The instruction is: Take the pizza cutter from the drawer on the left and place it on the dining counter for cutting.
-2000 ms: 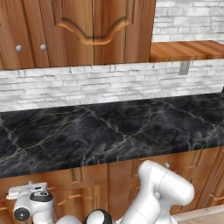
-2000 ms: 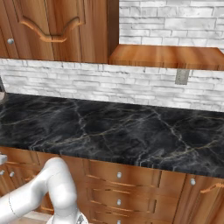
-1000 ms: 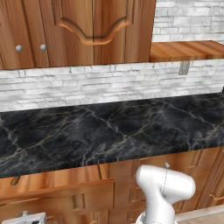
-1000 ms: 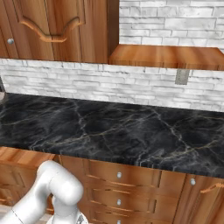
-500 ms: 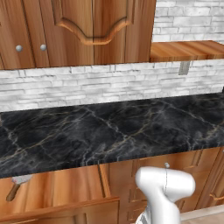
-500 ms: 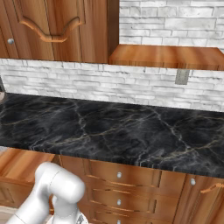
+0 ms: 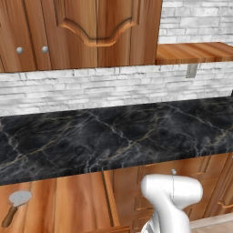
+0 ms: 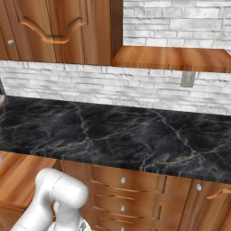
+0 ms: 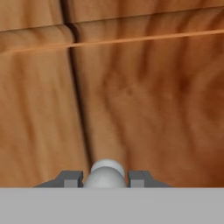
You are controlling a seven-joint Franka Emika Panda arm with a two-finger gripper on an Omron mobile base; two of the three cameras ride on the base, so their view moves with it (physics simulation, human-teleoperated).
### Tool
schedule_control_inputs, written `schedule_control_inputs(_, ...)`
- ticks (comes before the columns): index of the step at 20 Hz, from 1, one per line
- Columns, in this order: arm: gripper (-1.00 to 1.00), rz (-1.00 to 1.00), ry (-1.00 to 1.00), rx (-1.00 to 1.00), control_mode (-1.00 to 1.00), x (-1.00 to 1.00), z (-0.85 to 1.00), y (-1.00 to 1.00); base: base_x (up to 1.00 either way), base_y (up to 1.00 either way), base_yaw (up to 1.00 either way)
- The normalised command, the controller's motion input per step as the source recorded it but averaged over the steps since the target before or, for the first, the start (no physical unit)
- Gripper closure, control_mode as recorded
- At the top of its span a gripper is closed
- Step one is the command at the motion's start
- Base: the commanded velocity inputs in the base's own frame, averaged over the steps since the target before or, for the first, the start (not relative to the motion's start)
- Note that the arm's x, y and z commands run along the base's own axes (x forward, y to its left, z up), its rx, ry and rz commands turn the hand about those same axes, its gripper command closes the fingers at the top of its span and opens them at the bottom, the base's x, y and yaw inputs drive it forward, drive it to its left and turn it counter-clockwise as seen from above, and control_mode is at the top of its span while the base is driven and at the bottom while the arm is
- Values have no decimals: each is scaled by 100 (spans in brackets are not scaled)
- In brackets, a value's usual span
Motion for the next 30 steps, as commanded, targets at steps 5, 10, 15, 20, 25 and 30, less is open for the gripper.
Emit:
schedule_control_inputs(5,100,0,0,0,-100,-71,-6,1,0,0,0)
schedule_control_inputs(10,100,0,0,0,-100,-69,-5,1,0,0,0)
schedule_control_inputs(15,100,0,0,0,-100,-50,0,0,0,0,0)
schedule_control_inputs(20,-100,0,0,0,-100,-10,0,0,0,0,0)
schedule_control_inputs(25,-100,0,0,0,-100,-9,0,0,0,0,0)
schedule_control_inputs(30,-100,0,-1,0,-100,-2,31,0,0,0,0)
